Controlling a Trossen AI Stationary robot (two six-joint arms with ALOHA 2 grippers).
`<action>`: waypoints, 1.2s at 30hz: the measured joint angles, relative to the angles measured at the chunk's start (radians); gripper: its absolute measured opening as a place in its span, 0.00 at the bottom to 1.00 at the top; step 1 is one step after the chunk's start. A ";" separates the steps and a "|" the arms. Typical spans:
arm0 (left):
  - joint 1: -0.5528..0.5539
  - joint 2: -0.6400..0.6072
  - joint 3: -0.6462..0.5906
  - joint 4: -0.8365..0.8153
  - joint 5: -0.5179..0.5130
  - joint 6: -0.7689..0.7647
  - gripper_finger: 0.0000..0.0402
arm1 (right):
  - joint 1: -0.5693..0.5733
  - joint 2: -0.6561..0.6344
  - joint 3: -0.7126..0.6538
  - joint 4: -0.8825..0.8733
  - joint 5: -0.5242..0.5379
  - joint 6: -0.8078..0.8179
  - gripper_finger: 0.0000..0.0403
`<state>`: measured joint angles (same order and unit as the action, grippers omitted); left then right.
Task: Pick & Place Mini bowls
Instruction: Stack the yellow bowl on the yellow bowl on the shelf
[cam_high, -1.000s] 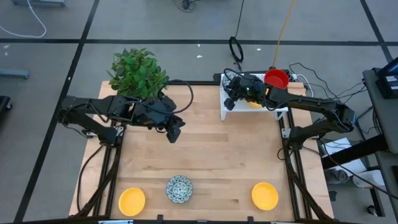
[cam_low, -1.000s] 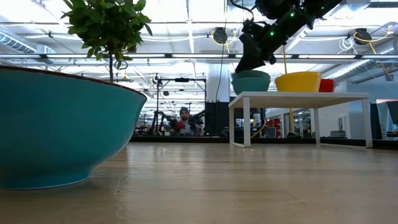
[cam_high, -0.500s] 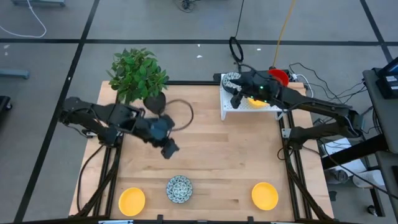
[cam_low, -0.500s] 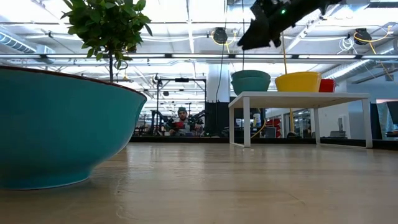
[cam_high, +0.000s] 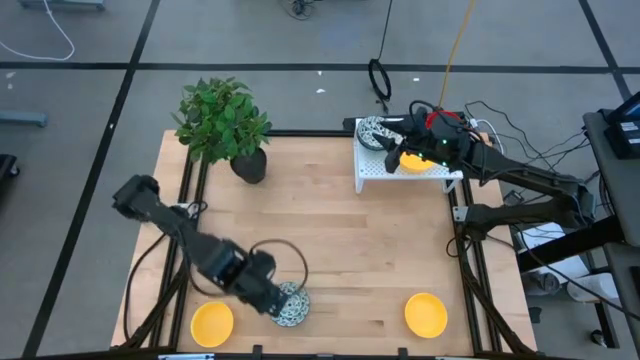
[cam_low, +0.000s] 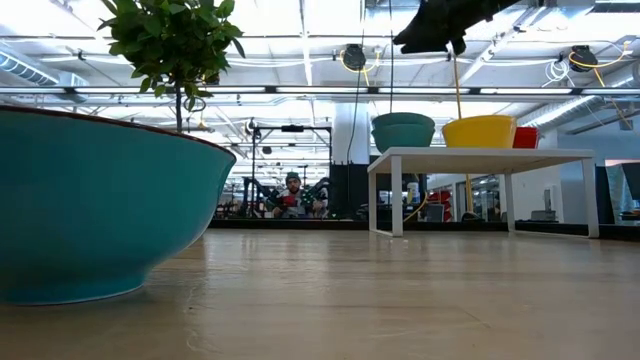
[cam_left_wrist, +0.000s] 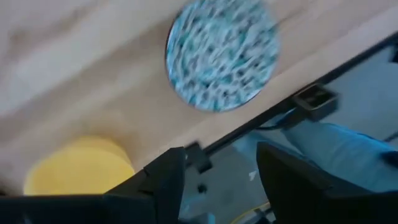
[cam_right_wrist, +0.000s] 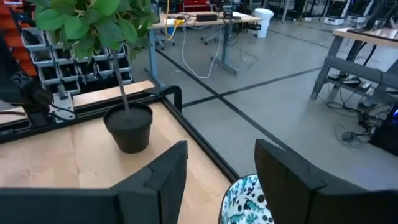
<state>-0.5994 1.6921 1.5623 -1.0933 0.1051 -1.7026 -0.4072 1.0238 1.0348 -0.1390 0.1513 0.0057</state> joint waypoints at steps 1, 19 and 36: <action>-0.011 0.020 0.000 0.003 0.015 -0.029 0.49 | 0.000 0.000 0.000 0.000 -0.003 -0.002 0.44; -0.124 0.256 0.000 0.043 0.218 -0.346 0.62 | 0.011 0.001 0.000 -0.008 -0.105 -0.002 0.43; -0.215 0.297 -0.037 -0.097 0.237 -0.636 0.59 | 0.011 0.001 0.000 -0.001 -0.105 0.007 0.43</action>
<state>-0.8142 1.9896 1.5255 -1.1905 0.3419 -2.3388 -0.3965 1.0248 1.0348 -0.1398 0.0467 0.0132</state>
